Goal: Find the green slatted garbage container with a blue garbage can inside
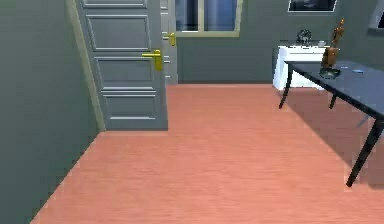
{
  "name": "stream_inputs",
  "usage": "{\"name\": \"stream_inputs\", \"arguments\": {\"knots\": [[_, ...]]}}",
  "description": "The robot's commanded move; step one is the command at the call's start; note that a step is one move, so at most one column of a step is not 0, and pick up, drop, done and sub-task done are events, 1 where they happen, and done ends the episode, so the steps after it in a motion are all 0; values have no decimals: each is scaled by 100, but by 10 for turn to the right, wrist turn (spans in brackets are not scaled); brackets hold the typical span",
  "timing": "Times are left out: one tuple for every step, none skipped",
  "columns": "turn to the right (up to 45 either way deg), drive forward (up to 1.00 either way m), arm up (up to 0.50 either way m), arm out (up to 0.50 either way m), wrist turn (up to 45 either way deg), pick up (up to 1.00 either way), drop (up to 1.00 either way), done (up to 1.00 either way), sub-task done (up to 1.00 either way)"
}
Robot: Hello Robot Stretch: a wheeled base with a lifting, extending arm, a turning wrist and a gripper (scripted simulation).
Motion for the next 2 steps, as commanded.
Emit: {"name": "stream_inputs", "arguments": {"knots": [[450,0,0,0,0,0,0,0,0],[0,35,0,0,0,0,0,0,0]]}}
